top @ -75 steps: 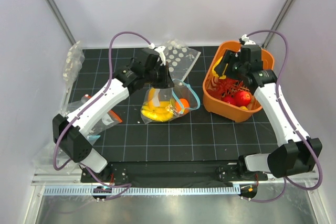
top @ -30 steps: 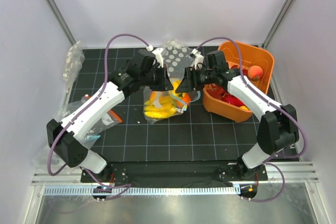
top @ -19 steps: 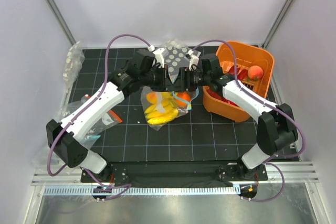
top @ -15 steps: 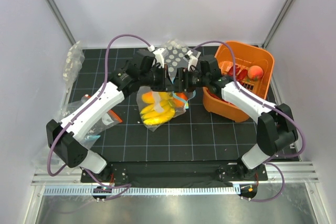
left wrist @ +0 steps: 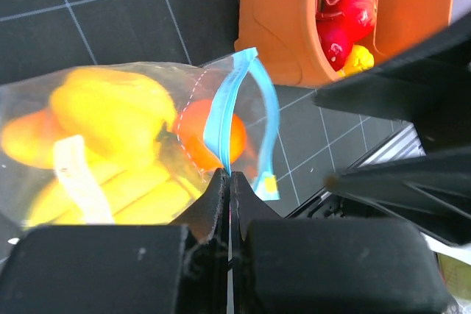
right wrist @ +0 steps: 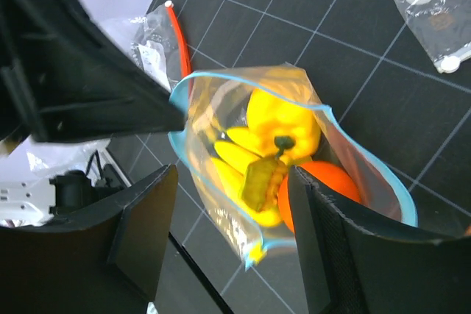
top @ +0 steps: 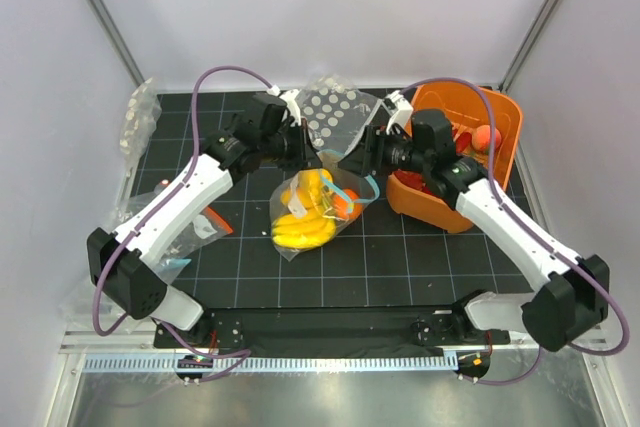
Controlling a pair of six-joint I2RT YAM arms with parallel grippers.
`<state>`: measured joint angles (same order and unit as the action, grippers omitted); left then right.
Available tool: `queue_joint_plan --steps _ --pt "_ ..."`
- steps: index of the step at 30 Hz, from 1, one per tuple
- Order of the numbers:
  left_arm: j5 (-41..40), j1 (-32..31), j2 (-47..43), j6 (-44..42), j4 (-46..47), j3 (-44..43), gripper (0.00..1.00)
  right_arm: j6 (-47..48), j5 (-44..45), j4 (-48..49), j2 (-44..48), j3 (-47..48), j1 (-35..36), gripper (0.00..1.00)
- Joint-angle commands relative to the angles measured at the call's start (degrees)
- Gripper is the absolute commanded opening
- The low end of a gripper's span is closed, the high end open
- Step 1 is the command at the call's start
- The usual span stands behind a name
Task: Place the food in the zip-top bag and seal the zipper
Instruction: Place the fake vegetable in the zipper food storage bag.
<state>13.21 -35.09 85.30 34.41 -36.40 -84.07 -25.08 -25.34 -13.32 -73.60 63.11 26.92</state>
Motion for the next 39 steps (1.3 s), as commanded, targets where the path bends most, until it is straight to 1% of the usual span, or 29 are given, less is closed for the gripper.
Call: queue_joint_plan --steps 1,5,8,12,15,20,28,36,39 --pt "-0.03 0.29 -1.98 0.65 1.33 -0.30 0.00 4.23 1.09 -4.85 2.41 -0.88 0.07 0.67" --pt "1.55 0.20 -1.80 1.09 1.69 -0.39 0.00 8.81 -5.40 -7.77 2.06 -1.76 0.07 0.67" --pt "3.22 0.20 -1.80 1.53 2.65 -0.04 0.00 11.36 -7.08 -8.56 1.36 -1.24 0.07 0.66" --pt "3.58 0.20 -1.80 1.45 3.09 -0.04 0.00 13.47 -8.66 -9.53 -2.23 0.69 0.15 0.65" --pt "3.66 0.20 -1.98 1.27 3.18 -0.21 0.00 14.53 -9.55 -9.62 -3.91 2.10 0.24 0.62" --pt "3.57 0.29 -1.80 1.18 3.18 -0.48 0.00 14.62 -12.71 -9.27 -6.37 3.51 1.56 0.57" --pt "3.13 0.20 -1.27 1.18 3.18 -0.83 0.00 10.67 -15.70 -5.05 -4.97 1.67 1.82 0.50" --pt "4.45 0.20 -0.83 1.18 3.35 -1.36 0.00 8.83 -14.47 -2.86 -4.62 -0.18 2.44 0.49" --pt "4.45 0.20 -0.66 1.27 3.44 -1.53 0.00 8.38 -14.65 -2.15 -5.67 0.26 2.88 0.47"
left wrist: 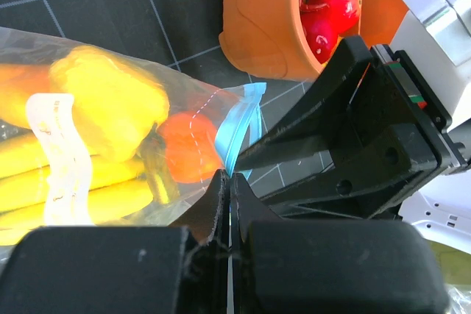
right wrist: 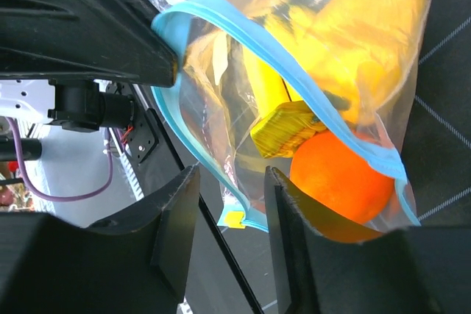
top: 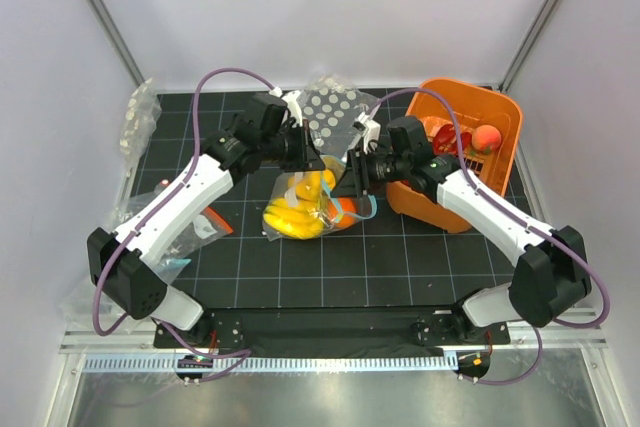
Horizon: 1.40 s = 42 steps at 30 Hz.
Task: Place the food in the zip-top bag and seal the zipper
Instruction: Place the fake vegetable in the zipper food storage bag, then adjust the zipper food storage bag at the center of the board.
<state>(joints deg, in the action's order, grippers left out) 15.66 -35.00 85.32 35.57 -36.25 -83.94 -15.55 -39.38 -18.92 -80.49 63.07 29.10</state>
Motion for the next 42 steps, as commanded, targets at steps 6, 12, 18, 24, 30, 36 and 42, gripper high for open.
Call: queue_joint_plan --steps 6,12,18,24,30,36,42 --pt "1.30 0.11 -0.68 -0.06 3.29 -2.02 0.00 -1.67 -0.62 3.71 -0.72 2.06 4.11 0.30" --pt "-0.10 0.20 -1.12 -0.33 2.77 -2.10 0.02 -5.36 -0.35 5.99 -0.64 4.07 5.26 0.01" --pt "-3.43 0.11 -4.45 -2.96 1.62 -1.49 0.42 -12.12 1.93 5.91 -3.70 12.07 5.26 0.01" --pt "-13.44 0.11 -13.93 -9.28 1.36 2.20 0.93 -18.19 2.72 7.58 -6.87 17.17 5.18 0.01" --pt "-15.22 0.11 -27.01 -15.25 6.87 12.73 0.91 -25.39 5.27 5.13 -10.83 24.19 5.26 0.01" --pt "-13.04 0.11 -39.25 -23.86 18.22 27.66 0.92 -29.89 7.21 4.33 -11.88 27.37 5.26 0.01" --pt "-5.91 0.11 -40.77 -37.66 20.34 31.74 0.78 -31.99 6.51 1.25 -13.03 30.18 5.00 0.01"
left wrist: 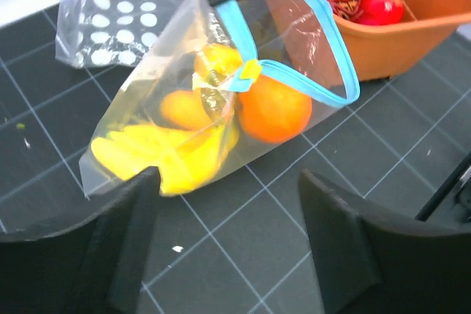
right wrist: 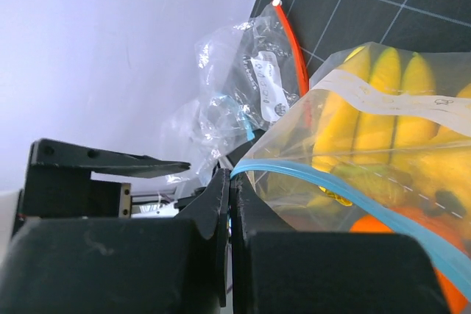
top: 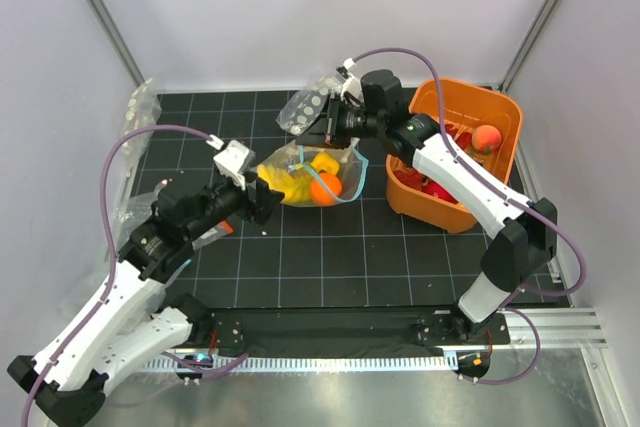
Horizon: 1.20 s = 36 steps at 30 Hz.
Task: Place the food in the zip-top bag and seal the zipper
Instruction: Adjust the zipper food storage bag at the center of the board.
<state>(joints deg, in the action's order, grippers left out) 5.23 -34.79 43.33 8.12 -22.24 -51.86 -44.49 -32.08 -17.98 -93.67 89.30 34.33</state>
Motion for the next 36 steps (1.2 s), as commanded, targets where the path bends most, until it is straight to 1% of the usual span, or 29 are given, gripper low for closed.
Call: queue_joint_plan --steps 1,2,3,6,8,12,16,19,23,27,30,31,33,34,35,36 --pt "5.22 -0.11 2.10 -11.45 6.24 -0.70 0.74 -3.23 -0.88 0.31 0.24 4.22 -0.31 0.01" --pt "6.09 -0.11 4.02 -13.90 5.81 -1.14 0.68 -3.50 -0.97 0.31 0.41 4.39 -0.31 0.01" --pt "6.10 -0.11 4.74 -14.79 5.80 -1.40 0.56 -4.02 -1.15 0.49 0.50 4.48 -0.40 0.01" --pt "5.06 -0.11 7.02 -18.30 7.47 -1.50 0.46 -4.81 -1.76 0.31 0.50 5.19 -0.58 0.01" --pt "5.05 -0.11 7.55 -19.10 9.57 -1.23 0.46 -5.25 -2.64 0.31 0.42 5.27 -0.49 0.01" --pt "7.77 -0.11 9.49 -19.99 10.11 -2.02 0.48 -6.40 -3.08 1.10 0.68 4.75 -0.58 0.01" --pt "6.02 -0.11 11.07 -20.69 10.99 -2.02 0.49 -7.71 -3.34 2.86 1.29 3.78 -0.58 0.01" --pt "5.84 -0.11 11.69 -20.34 13.97 -1.32 0.49 -9.21 -4.93 5.75 2.00 1.85 -0.66 0.01" --pt "6.02 -0.11 13.27 -19.90 15.21 -1.06 0.47 -10.88 -5.28 6.81 2.53 1.06 -0.66 0.01" --pt "3.38 -0.11 14.76 -18.93 18.54 -0.70 0.46 -13.08 -5.98 10.50 3.49 -1.57 -0.49 0.01" --pt "4.25 -0.11 16.43 -18.93 18.81 -1.75 0.41 -13.08 -5.63 10.68 4.02 -1.76 -0.58 0.01" --pt "4.78 -0.11 16.70 -18.93 18.81 -1.84 0.39 -13.08 -5.63 10.51 4.11 -1.67 -0.58 0.01" --pt "5.92 -0.11 17.57 -18.93 18.90 -2.02 0.27 -13.25 -5.54 10.42 4.02 -1.67 -0.66 0.01" --pt "6.10 -0.11 17.92 -19.02 18.90 -2.46 0.20 -13.17 -5.46 10.42 4.02 -1.67 -0.58 0.01" --pt "6.02 -0.11 18.10 -18.93 18.81 -2.63 0.02 -13.08 -5.37 10.24 4.11 -1.76 -0.58 0.01" --pt "5.84 -0.11 18.28 -18.76 18.81 -2.90 0.00 -12.82 -5.28 10.07 4.11 -1.93 -0.66 0.01"
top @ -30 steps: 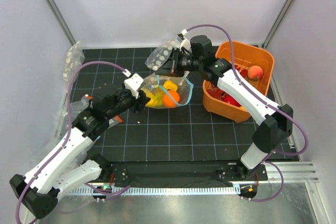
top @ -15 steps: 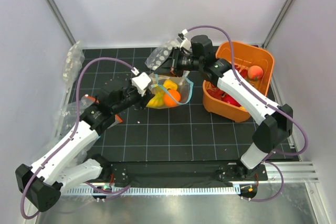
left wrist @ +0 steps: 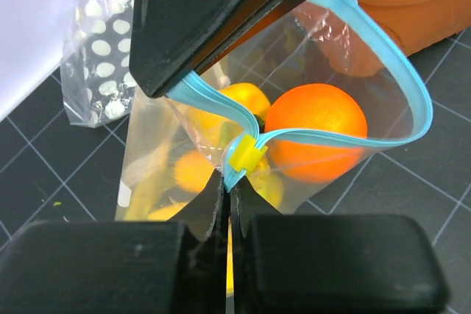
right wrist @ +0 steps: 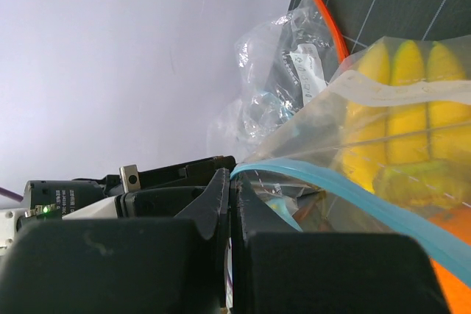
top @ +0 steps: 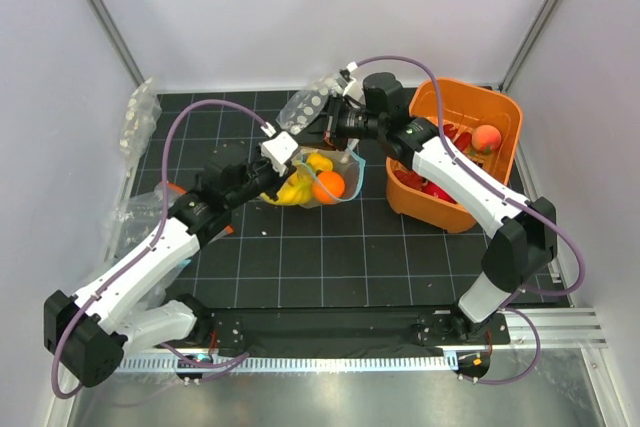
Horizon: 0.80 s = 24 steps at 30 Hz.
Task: Place the food in the zip-top bag and seal the zipper
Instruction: Adjust the zipper food storage bag at the center of the board.
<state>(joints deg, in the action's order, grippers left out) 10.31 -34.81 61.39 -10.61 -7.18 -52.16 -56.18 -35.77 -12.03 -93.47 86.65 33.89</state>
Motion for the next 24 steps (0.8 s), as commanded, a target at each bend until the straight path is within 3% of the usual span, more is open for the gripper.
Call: queue_joint_plan --steps 1,6,9,13,15,24 --pt "0.77 0.00 0.14 0.15 3.67 -2.77 0.00 -0.69 -1.15 3.86 4.00 0.80 -0.23 0.01" --pt "3.23 -0.09 -1.79 1.21 3.66 -2.95 0.00 2.04 0.35 0.87 4.09 0.98 -0.58 0.01" --pt "3.76 -0.08 -3.37 1.82 2.53 -2.94 0.00 4.85 1.23 -1.32 4.17 0.89 -1.28 0.07" --pt "5.95 -0.09 -4.95 2.87 -0.02 -3.12 0.00 8.98 1.84 -5.36 4.35 0.89 -2.51 0.29" --pt "7.36 -0.09 -5.31 3.23 -0.64 -3.03 0.00 11.61 1.76 -6.86 4.61 1.06 -3.13 0.33" --pt "10.34 0.00 -5.58 2.27 -3.62 -4.09 0.00 28.90 -1.74 -15.57 7.16 0.98 -5.15 0.35"
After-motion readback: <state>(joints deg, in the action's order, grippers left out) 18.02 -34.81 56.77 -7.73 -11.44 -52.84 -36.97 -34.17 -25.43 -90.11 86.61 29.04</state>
